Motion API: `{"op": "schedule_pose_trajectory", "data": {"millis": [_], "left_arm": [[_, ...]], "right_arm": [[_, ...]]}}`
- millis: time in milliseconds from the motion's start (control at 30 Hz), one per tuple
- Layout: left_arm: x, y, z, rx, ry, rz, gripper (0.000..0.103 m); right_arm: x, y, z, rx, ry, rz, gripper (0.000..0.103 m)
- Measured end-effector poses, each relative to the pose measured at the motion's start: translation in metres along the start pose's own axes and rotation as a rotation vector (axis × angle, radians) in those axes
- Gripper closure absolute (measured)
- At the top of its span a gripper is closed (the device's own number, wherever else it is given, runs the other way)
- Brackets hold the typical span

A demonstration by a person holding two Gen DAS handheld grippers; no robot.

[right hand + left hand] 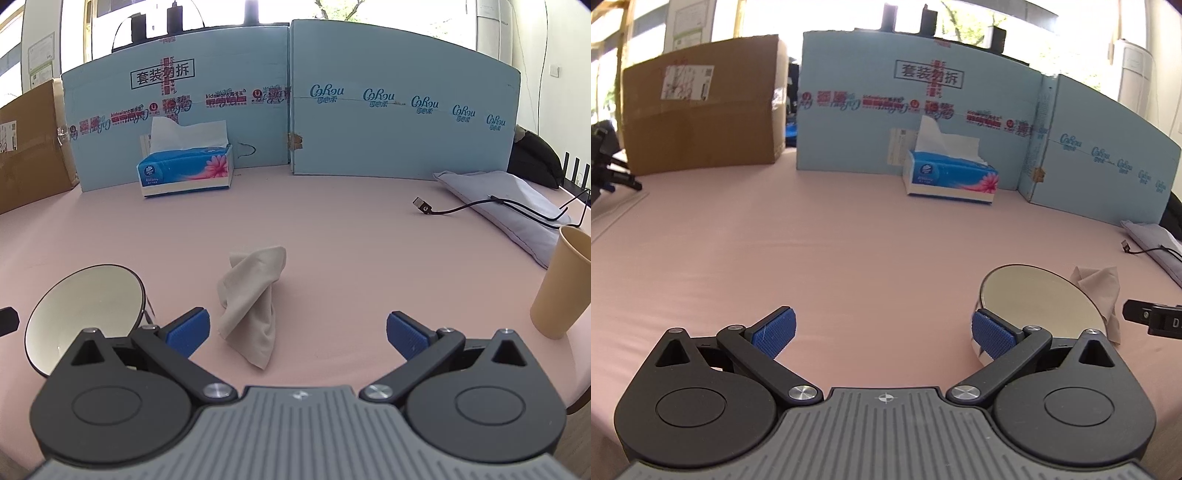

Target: Clean bowl

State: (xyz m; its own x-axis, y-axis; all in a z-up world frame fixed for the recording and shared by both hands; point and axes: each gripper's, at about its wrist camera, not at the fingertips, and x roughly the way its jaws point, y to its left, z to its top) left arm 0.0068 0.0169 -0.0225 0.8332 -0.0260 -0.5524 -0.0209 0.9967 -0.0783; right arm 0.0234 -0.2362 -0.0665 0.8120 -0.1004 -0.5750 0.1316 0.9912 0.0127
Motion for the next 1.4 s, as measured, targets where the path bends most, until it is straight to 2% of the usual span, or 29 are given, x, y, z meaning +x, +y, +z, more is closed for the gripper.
{"op": "schedule_pose_trajectory", "data": {"millis": [467, 1400], "left_arm": [[-0.0018, -0.0035, 0.0021, 0.001, 0.038, 0.018, 0.000], [-0.0034, -0.0052, -0.0008, 0.007, 0.051, 0.043, 0.000]], "right_arm": [[-0.0035, 0.0022, 0.0032, -0.008, -0.008, -0.003, 0.000], [-0.0097, 0.0035, 0.0004, -0.006, -0.021, 0.006, 0.000]]}}
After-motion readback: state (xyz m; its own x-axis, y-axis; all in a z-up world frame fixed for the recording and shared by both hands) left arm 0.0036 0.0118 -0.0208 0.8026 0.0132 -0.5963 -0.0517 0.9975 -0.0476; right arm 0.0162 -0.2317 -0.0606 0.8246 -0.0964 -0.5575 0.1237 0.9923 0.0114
